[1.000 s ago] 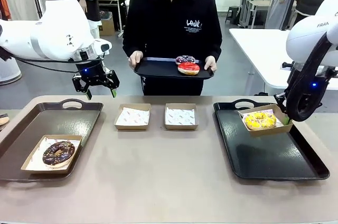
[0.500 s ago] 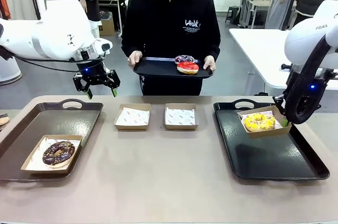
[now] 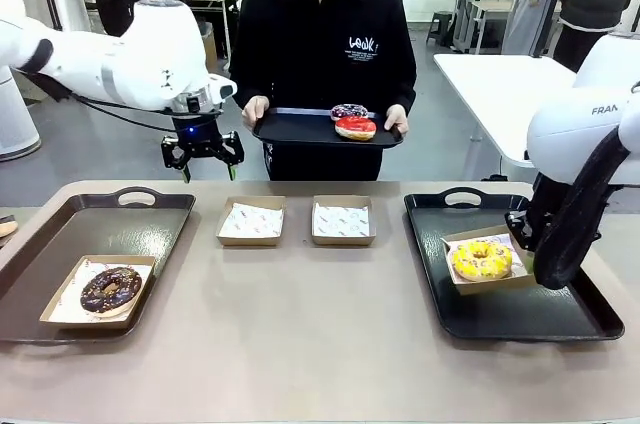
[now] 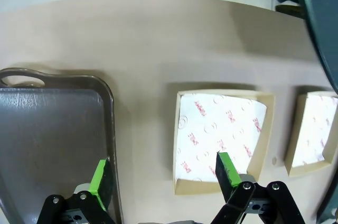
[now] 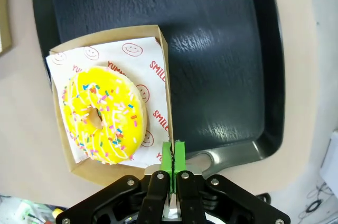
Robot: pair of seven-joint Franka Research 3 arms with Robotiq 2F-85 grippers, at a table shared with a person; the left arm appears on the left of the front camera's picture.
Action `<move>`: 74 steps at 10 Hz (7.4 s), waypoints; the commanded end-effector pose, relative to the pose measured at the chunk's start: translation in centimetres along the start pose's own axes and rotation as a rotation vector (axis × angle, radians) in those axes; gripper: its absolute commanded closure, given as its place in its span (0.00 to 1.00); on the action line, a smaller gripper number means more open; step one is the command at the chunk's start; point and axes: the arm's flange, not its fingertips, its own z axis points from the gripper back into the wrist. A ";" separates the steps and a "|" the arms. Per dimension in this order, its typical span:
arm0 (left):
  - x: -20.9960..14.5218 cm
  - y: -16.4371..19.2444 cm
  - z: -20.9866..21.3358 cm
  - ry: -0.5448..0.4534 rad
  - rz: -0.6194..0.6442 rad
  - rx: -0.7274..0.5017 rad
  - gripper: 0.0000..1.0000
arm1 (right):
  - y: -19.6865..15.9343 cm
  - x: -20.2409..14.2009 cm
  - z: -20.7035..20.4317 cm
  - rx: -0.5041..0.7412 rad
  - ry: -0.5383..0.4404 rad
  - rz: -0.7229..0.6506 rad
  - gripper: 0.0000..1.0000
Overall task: Individually package the donuts and arrange them on the tray.
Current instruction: Place the picked Paper togo box on the Handle tray while simultaneously picking up another Paper togo box from the table with the other hand.
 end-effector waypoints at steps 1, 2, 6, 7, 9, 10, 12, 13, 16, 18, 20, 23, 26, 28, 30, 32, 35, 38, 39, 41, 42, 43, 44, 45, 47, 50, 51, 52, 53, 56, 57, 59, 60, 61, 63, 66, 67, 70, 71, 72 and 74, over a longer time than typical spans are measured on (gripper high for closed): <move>1.5 -0.9 -1.0 0.013 0.034 0.076 0.00 | 0.3 -1.0 -1.2 0.043 -0.026 0.012 0.99; 1.7 -1.0 -1.6 0.016 0.038 0.086 0.00 | 0.4 -1.1 -1.7 0.049 -0.023 0.020 0.99; 0.6 -1.4 -3.2 0.020 0.019 0.085 0.00 | 0.7 -0.7 -3.7 0.057 0.011 0.038 0.99; -0.1 -1.3 -3.2 0.017 0.004 0.072 0.00 | 0.7 -0.6 -4.0 0.059 0.013 0.037 0.99; -1.4 -0.9 -3.4 0.022 -0.034 0.038 0.00 | 0.8 -0.4 -5.0 0.057 0.032 0.036 0.99; -1.8 -0.7 -3.8 0.028 -0.044 0.038 0.00 | 1.0 -0.4 -5.4 0.051 0.041 0.036 0.99; -2.3 -0.5 -4.3 0.035 -0.094 0.003 0.00 | 1.1 -0.3 -6.1 0.046 0.053 0.028 0.99; -2.5 -0.3 -4.6 0.050 -0.108 0.001 0.00 | 1.1 -0.2 -6.3 0.043 0.059 0.026 0.99; -2.7 -0.1 -5.5 0.064 -0.121 -0.012 0.00 | 1.2 -0.3 -6.2 0.035 0.065 0.027 0.99; -2.8 -0.1 -5.7 0.073 -0.128 -0.023 0.00 | 1.2 -0.2 -6.2 0.032 0.069 0.023 0.99; -2.7 -0.4 -6.2 0.076 -0.121 -0.015 0.07 | 1.1 -0.1 -6.3 0.033 0.074 0.019 0.99; -2.5 -0.5 -6.6 0.090 -0.107 -0.005 1.00 | 0.9 -0.2 -6.2 0.039 0.085 0.030 0.05; -2.0 -0.3 -7.3 0.104 -0.093 -0.014 0.83 | 0.9 -0.2 -6.2 0.041 0.084 0.032 0.00; -2.0 -0.3 -7.2 0.102 -0.093 -0.017 1.00 | 0.9 -0.2 -6.2 0.051 0.081 0.031 0.00; -1.7 0.0 -7.2 0.107 -0.082 -0.027 1.00 | 0.6 -0.3 -5.9 0.068 0.075 0.027 0.00; -1.7 0.2 -7.1 0.109 -0.075 -0.034 1.00 | 0.0 -0.7 -5.2 0.080 0.066 0.022 0.00; -1.7 0.3 -6.8 0.111 -0.071 -0.035 1.00 | -0.9 -1.3 -4.3 0.124 0.088 0.004 0.00; -1.9 -1.1 -2.3 0.147 -0.105 -0.022 1.00 | -7.5 -3.6 0.1 0.538 0.072 0.043 0.00; -2.1 -1.8 -0.2 0.126 -0.122 -0.053 1.00 | -10.6 -3.7 1.0 0.662 0.020 0.010 0.00; -2.8 -4.1 3.6 0.025 -0.161 -0.029 1.00 | -16.4 -3.2 1.7 0.875 -0.042 -0.080 0.00; -3.1 -5.1 5.2 -0.010 -0.172 -0.009 1.00 | -18.9 -2.9 1.4 0.959 -0.058 -0.113 0.00; -3.2 -6.1 6.8 -0.050 -0.179 0.002 1.00 | -21.7 -2.7 0.6 1.042 -0.063 -0.149 0.00; -3.1 -6.8 8.0 -0.065 -0.177 -0.001 1.00 | -23.9 -2.8 -0.4 1.104 -0.078 -0.167 0.00; -3.0 -7.4 8.8 -0.079 -0.173 0.006 1.00 | -26.0 -3.1 -1.4 1.165 -0.085 -0.159 0.00; -2.9 -7.9 9.6 -0.098 -0.147 0.039 1.00 | -28.1 -4.1 -2.9 1.230 -0.132 -0.143 0.00; -3.0 -7.5 9.6 -0.093 -0.178 -0.003 1.00 | -28.9 -4.7 -3.4 1.234 -0.173 -0.080 0.00; -3.0 -7.5 9.6 -0.093 -0.178 -0.003 1.00 | -28.2 -4.4 -3.4 1.209 -0.208 -0.045 0.00; -3.0 -7.5 9.6 -0.093 -0.178 -0.003 1.00 | -28.6 -5.3 -3.3 1.219 -0.141 -0.110 0.00; -3.0 -7.5 9.6 -0.093 -0.178 -0.003 1.00 | -28.6 -5.3 -3.3 1.219 -0.141 -0.110 0.00; -3.0 -7.5 9.6 -0.093 -0.178 -0.003 1.00 | -28.6 -5.3 -3.3 1.219 -0.141 -0.110 0.00; -3.0 -7.5 9.6 -0.093 -0.178 -0.003 1.00 | -28.6 -5.3 -3.3 1.219 -0.141 -0.110 0.00; -3.0 -7.5 9.6 -0.093 -0.178 -0.003 1.00 | -28.6 -5.3 -3.3 1.219 -0.141 -0.110 0.00; -3.0 -7.5 9.6 -0.093 -0.178 -0.003 1.00 | -28.6 -5.3 -3.3 1.219 -0.141 -0.110 0.00; -3.0 -7.5 9.6 -0.093 -0.178 -0.003 1.00 | -28.6 -5.3 -3.3 1.219 -0.141 -0.110 0.00; -3.0 -7.5 9.6 -0.093 -0.178 -0.003 1.00 | -28.6 -5.3 -3.3 1.219 -0.141 -0.110 0.00; -3.0 -7.5 9.6 -0.093 -0.178 -0.003 1.00 | -28.6 -5.3 -3.3 1.219 -0.141 -0.110 0.00; -3.0 -7.5 9.6 -0.093 -0.178 -0.003 1.00 | -28.6 -5.3 -3.3 1.219 -0.141 -0.110 0.00; -3.0 -7.5 9.6 -0.093 -0.178 -0.003 1.00 | -28.6 -5.3 -3.3 1.219 -0.141 -0.110 0.00; -3.0 -7.5 9.6 -0.093 -0.178 -0.003 1.00 | -28.6 -5.3 -3.3 1.219 -0.141 -0.110 0.00; -3.0 -7.5 9.6 -0.093 -0.178 -0.003 1.00 | -28.6 -5.3 -3.3 1.219 -0.141 -0.110 0.00; -3.0 -7.5 9.6 -0.093 -0.178 -0.003 1.00 | -28.6 -5.3 -3.3 1.219 -0.141 -0.110 0.00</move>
